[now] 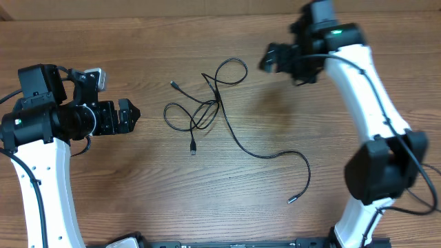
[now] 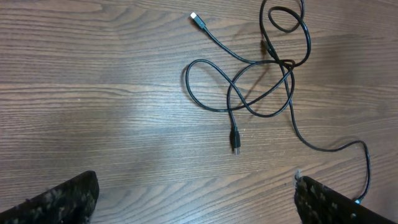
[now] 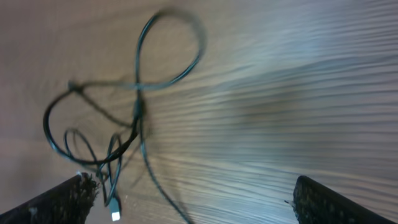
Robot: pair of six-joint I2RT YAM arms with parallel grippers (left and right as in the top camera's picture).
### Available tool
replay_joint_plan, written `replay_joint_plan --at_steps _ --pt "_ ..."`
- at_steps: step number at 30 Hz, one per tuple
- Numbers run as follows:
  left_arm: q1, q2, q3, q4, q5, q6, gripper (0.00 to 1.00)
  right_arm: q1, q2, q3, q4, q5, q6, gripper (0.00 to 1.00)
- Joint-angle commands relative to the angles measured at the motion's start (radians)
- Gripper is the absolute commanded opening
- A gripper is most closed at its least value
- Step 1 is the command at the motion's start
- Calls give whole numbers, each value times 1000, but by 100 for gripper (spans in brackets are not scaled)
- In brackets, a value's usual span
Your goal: Untangle cables
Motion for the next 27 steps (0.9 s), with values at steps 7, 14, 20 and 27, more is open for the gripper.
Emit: replay_joint_plan --at_steps 7,14,20,27 --pt "0 -5 10 1 18 -11 100 219 134 -8 75 12 -8 100" --pt "0 -5 10 1 18 -11 100 285 169 -8 124 49 -8 100" --pt "0 -5 10 1 18 -11 100 300 169 -8 170 49 -10 99" --pt "0 -5 10 1 18 -11 100 314 176 -8 288 48 -80 95"
